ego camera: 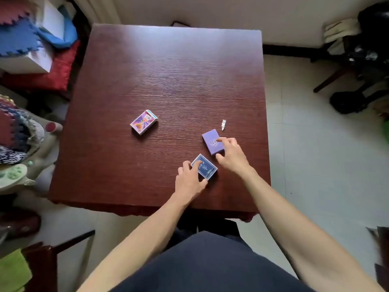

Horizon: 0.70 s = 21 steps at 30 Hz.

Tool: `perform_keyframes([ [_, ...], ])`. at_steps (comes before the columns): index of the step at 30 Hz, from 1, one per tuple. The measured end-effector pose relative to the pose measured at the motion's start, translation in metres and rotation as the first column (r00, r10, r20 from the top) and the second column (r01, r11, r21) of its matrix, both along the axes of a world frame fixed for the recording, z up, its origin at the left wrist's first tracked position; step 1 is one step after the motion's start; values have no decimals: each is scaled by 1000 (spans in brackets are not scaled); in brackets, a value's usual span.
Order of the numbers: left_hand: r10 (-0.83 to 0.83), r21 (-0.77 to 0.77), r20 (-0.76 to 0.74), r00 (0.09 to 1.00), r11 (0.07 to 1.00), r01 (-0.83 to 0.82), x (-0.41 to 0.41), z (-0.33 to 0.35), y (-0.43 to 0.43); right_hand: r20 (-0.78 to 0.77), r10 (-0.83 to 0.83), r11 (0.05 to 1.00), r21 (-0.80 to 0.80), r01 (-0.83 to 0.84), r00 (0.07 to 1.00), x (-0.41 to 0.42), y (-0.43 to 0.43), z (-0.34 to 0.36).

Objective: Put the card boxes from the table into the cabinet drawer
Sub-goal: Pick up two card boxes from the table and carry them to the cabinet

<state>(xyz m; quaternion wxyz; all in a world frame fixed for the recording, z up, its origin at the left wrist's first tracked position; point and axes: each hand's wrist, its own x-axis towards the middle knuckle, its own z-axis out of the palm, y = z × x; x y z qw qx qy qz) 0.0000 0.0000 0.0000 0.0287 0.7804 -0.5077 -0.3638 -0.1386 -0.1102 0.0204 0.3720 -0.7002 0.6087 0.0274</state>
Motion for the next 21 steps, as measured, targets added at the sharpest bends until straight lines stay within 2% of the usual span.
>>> perform_keyframes([
  [2, -32, 15, 62, 998, 999, 31, -9, -4, -12, -155, 161, 985, -41, -170, 975, 14, -15, -2],
  [5, -57, 31, 103, 993, 998, 54, -24, -13, -21, -332, 396, 901, -37, -431, 856, 30, -31, -16],
  [7, -75, 46, 156, 985, 997, 69, -27, -19, -24, -395, 488, 842, -22, -539, 779, 33, -38, -27],
  [11, -122, 47, 215, 969, 992, 115, -29, -24, -31, -427, 535, 797, -30, -603, 729, 36, -50, -37],
  [17, -121, 42, 174, 977, 992, 115, -27, -21, -34, -432, 565, 763, -51, -644, 703, 35, -59, -38],
  [19, -86, 30, 141, 986, 996, 82, -22, -18, -33, -424, 548, 782, -47, -622, 721, 27, -57, -35],
  [21, -44, 23, 103, 994, 999, 42, -14, -14, -28, -368, 508, 830, -34, -557, 779, 14, -51, -30],
])
